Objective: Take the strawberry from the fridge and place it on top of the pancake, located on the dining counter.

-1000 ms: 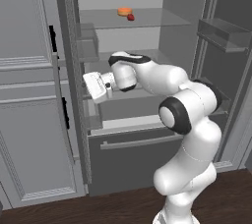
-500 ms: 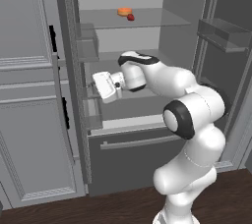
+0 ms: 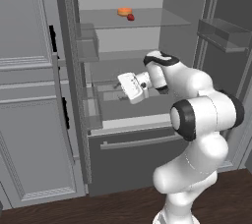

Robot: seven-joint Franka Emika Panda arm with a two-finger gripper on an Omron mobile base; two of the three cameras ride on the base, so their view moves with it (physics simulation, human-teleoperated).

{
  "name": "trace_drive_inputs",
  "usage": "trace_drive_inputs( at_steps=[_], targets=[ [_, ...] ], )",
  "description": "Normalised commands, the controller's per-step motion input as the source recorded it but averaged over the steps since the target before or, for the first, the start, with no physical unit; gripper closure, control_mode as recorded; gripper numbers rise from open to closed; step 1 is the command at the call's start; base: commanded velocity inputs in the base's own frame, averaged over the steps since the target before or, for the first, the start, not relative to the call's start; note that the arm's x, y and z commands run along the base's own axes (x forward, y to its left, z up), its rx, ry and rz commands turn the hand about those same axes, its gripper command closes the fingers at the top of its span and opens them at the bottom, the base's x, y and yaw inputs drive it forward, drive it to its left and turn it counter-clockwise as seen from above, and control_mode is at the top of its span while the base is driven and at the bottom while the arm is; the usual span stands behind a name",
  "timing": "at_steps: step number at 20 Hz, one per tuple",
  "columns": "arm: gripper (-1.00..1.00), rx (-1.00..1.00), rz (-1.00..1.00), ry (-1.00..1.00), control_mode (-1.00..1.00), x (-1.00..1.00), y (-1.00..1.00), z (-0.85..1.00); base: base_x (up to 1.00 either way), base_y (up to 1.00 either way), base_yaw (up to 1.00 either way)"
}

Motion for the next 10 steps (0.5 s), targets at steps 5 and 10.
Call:
trace_drive_inputs(
  at_steps=[5,10],
  targets=[
    [-1.00,-0.28,0.00,-0.02,-1.00,0.00,-1.00,-0.15,0.00,0.00,0.00],
    [-1.00,-0.60,0.02,-0.09,-1.00,0.00,-0.49,-0.40,0.00,0.00,0.00]
  ],
)
